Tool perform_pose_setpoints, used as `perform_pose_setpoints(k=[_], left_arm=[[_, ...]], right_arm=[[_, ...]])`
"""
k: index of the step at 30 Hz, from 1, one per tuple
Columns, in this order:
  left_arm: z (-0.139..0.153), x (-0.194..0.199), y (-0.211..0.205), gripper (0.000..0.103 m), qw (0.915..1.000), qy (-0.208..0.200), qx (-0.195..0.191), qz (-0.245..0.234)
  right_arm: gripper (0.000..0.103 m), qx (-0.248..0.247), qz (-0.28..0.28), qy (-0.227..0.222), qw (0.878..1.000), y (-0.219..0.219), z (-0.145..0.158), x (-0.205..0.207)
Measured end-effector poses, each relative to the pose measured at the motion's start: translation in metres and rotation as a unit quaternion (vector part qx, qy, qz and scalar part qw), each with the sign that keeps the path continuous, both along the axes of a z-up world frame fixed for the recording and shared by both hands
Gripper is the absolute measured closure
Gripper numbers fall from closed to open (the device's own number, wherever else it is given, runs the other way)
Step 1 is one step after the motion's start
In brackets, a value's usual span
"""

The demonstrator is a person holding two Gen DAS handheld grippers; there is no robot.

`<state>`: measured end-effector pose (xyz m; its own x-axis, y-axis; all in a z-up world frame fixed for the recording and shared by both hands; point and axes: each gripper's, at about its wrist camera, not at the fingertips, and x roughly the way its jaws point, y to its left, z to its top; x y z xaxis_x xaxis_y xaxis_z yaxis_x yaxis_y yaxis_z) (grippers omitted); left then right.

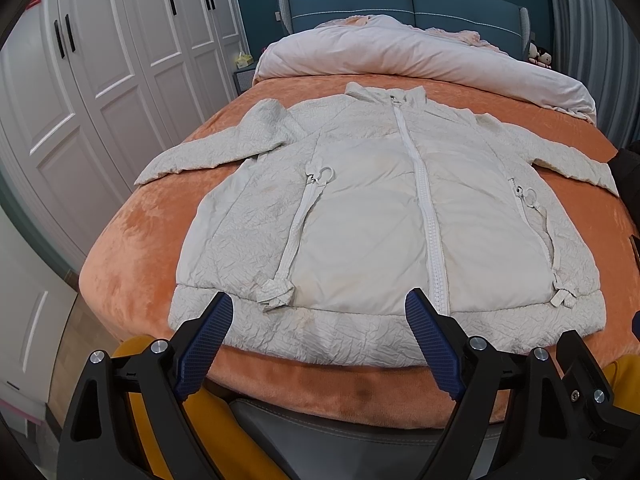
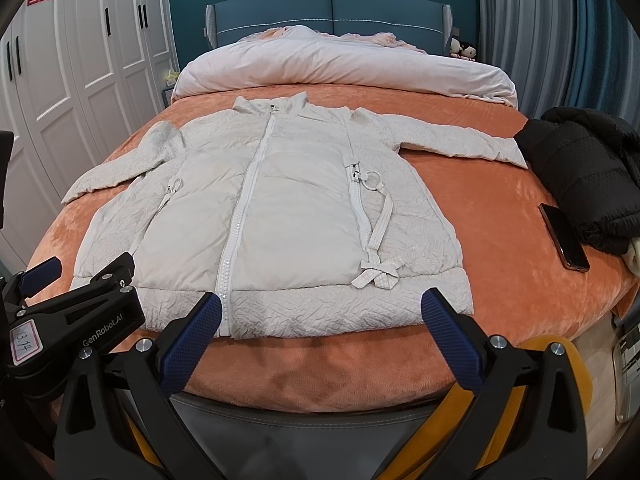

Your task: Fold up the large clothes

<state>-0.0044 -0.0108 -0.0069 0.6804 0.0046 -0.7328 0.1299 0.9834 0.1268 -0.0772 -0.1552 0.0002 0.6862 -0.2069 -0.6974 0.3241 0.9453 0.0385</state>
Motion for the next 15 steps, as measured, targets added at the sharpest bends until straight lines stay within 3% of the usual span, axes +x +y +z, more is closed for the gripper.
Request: perform_pose_setpoints(k=[15], left_arm=[[-0.0044,-0.0022,-0.0026,0.021,1.0000,0.007,0.004,0.000]], right_arm=[[0.006,0.006,0.001,0.005,1.000,-0.0045,-0.0079,-0.0035]])
